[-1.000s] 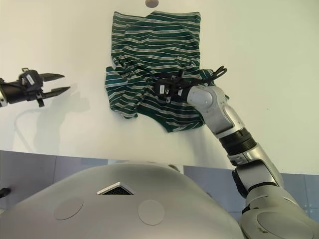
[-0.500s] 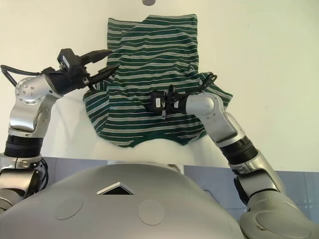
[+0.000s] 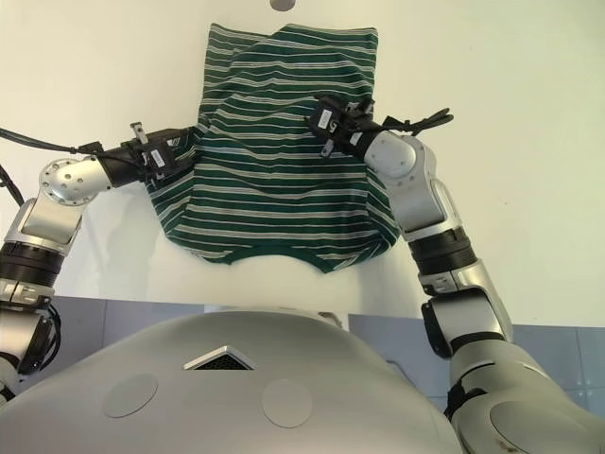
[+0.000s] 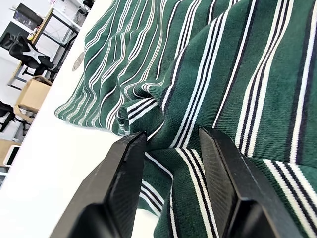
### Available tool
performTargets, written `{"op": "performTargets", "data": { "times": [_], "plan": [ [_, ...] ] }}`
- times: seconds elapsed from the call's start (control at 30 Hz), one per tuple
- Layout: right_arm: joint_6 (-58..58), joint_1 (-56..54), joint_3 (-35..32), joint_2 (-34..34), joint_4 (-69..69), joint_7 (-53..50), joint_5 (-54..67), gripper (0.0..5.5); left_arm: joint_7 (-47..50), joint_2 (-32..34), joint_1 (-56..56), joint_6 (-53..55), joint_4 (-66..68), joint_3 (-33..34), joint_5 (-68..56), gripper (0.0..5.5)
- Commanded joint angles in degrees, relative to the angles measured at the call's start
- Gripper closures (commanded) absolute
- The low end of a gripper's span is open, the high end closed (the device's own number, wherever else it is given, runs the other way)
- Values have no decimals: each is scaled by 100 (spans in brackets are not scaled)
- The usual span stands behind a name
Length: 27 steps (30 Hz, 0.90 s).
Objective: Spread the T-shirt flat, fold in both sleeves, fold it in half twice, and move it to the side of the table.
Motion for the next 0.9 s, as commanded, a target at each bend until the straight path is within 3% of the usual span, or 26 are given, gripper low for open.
{"op": "performTargets", "data": {
  "times": [0.03, 0.13, 0.23, 0.37, 0.47, 0.57, 0.7, 0.9],
  "plan": [
    [-58, -49, -156, 10, -10, -7, 101, 366, -300, -24, 136, 542, -214, 409, -720, 357],
    [29, -60, -527, 116, -263, 15, 511, 366, -175, 31, 101, 1101, -1030, 1404, -1791, 357],
    [187, 120, -969, -3, -695, 0, 787, 366, -407, 583, 320, 1584, -2153, 2298, -2439, 357],
    [279, 424, -1342, -156, -853, -11, 957, 366, -1238, 2624, 2545, -649, -1896, 1794, 456, 357],
    [176, 639, -1283, -125, -766, -101, 876, 366, -791, 3277, 2726, -1362, -1609, 2002, 1794, 357],
    [140, 708, -1235, -76, -732, -166, 841, 366, -202, 2981, 2103, -1551, -1597, 1725, 2455, 357],
    [92, 560, -1173, -83, -607, -153, 825, 366, 245, 2193, 2022, -1451, -1713, 1351, 2262, 357],
    [60, 593, -1113, -88, -573, -169, 778, 366, 411, 1998, 1762, -1464, -1350, 1160, 2192, 357]
  ]
}}
